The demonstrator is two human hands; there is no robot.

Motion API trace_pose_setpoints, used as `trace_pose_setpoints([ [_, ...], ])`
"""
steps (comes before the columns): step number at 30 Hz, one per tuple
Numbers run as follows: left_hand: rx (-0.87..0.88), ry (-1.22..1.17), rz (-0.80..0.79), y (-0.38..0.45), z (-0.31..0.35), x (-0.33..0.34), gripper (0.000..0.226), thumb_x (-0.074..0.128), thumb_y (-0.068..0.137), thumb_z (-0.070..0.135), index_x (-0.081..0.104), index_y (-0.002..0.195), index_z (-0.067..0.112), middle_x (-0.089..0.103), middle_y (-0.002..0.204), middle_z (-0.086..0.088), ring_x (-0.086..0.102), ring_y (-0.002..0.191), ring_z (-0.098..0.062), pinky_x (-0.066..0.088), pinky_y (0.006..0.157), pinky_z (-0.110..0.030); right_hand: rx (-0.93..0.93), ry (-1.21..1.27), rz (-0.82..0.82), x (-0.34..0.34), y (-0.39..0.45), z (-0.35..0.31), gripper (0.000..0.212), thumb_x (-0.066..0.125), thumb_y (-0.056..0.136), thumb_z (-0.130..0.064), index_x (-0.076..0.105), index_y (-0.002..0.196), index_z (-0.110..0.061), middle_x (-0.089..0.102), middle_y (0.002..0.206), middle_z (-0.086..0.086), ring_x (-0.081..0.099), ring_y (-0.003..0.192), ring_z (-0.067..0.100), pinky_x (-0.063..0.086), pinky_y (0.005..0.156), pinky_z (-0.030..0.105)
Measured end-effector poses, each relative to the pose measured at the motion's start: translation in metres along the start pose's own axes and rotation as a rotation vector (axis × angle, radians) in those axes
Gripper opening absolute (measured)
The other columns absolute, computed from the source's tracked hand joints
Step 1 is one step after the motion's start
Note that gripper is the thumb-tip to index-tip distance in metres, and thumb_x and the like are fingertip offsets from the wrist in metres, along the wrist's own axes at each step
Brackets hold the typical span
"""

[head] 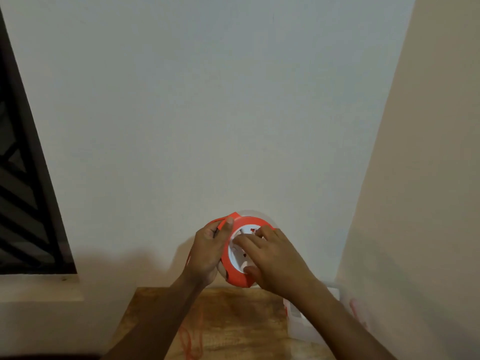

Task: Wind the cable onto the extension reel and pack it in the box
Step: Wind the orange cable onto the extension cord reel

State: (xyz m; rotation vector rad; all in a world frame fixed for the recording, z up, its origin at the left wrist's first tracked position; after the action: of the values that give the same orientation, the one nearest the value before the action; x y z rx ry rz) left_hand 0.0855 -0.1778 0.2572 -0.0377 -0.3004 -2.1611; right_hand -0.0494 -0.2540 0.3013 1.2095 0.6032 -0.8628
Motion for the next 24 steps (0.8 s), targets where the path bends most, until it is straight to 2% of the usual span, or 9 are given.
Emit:
trace_pose_setpoints([
  [3,0.02,0.01,-0.023,-0.002,0.006,0.007,0.039,0.062,0.08,0.061,0.072,0.11,0.037,0.081,0.106,0.012,0.079,0.098,-0.022,0.066,0.082,-0.037,0.012,-0.08,0.08,0.007,0.001,-0.001,0.065,0.084,0.067,-0.038,0.061,0.123,-0.016,0.071,0.114,0.007,0.064,0.097,0.03,0.053,0.084,0.044],
  [7,0.062,0.044,-0.036,-0.005,0.011,0.009,0.04,0.062,0.081,0.059,0.073,0.111,0.034,0.081,0.108,0.007,0.077,0.1,-0.024,0.064,0.089,-0.042,0.057,-0.123,0.239,0.005,0.005,0.007,0.05,0.069,0.074,-0.049,0.064,0.105,-0.011,0.073,0.095,0.009,0.063,0.085,0.03,0.05,0.077,0.043],
  [11,0.057,0.037,-0.015,-0.011,0.005,0.009,0.045,0.063,0.079,0.06,0.072,0.113,0.032,0.081,0.107,0.004,0.079,0.095,-0.026,0.066,0.085,-0.045,0.177,-0.092,0.287,-0.003,0.011,0.017,0.059,0.063,0.072,-0.066,0.063,0.095,-0.012,0.072,0.081,0.006,0.064,0.068,0.026,0.05,0.069,0.037],
  [14,0.059,0.029,0.002,-0.011,0.008,0.011,0.045,0.062,0.08,0.061,0.072,0.113,0.033,0.081,0.102,0.008,0.08,0.091,-0.024,0.067,0.076,-0.037,0.28,-0.05,0.304,-0.008,0.009,0.021,0.059,0.062,0.074,-0.067,0.063,0.095,-0.012,0.071,0.073,0.002,0.065,0.058,0.022,0.052,0.065,0.035],
  [16,0.056,0.015,0.001,-0.009,0.011,0.012,0.037,0.063,0.081,0.059,0.072,0.108,0.036,0.082,0.096,0.013,0.081,0.087,-0.018,0.065,0.065,-0.027,0.371,0.019,0.321,-0.01,0.008,0.023,0.056,0.065,0.075,-0.064,0.062,0.094,-0.011,0.069,0.069,0.001,0.063,0.053,0.02,0.051,0.061,0.032],
  [18,0.042,0.011,-0.004,-0.007,0.009,0.009,0.033,0.064,0.081,0.057,0.072,0.106,0.037,0.082,0.094,0.015,0.081,0.085,-0.016,0.063,0.062,-0.026,0.391,0.056,0.32,-0.008,0.004,0.021,0.047,0.07,0.076,-0.056,0.063,0.09,-0.011,0.069,0.067,0.001,0.062,0.051,0.019,0.049,0.058,0.03],
  [21,0.002,-0.009,0.022,-0.006,0.0,-0.004,0.039,0.064,0.083,0.055,0.074,0.11,0.029,0.084,0.097,0.005,0.082,0.084,-0.024,0.066,0.064,-0.034,0.288,0.017,0.333,-0.006,-0.001,0.01,0.022,0.075,0.076,-0.031,0.062,0.08,-0.013,0.067,0.063,0.002,0.061,0.05,0.021,0.049,0.051,0.03],
  [24,-0.005,0.002,0.041,-0.005,-0.005,-0.011,0.036,0.063,0.082,0.055,0.073,0.106,0.031,0.083,0.093,0.008,0.082,0.082,-0.022,0.066,0.063,-0.033,0.108,-0.003,0.306,-0.004,-0.005,-0.001,0.017,0.073,0.075,-0.02,0.065,0.088,-0.013,0.072,0.083,0.005,0.064,0.069,0.024,0.052,0.06,0.033],
])
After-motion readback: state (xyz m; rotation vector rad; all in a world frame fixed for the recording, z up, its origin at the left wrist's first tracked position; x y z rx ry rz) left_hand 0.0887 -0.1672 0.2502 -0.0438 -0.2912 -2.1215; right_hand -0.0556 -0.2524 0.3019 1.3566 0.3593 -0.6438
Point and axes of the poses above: each hand's wrist, its own y-axis towards the middle knuckle, its own x-axis out of the palm, z = x × y, the point moved 5 cm from there along y, towards the middle knuckle
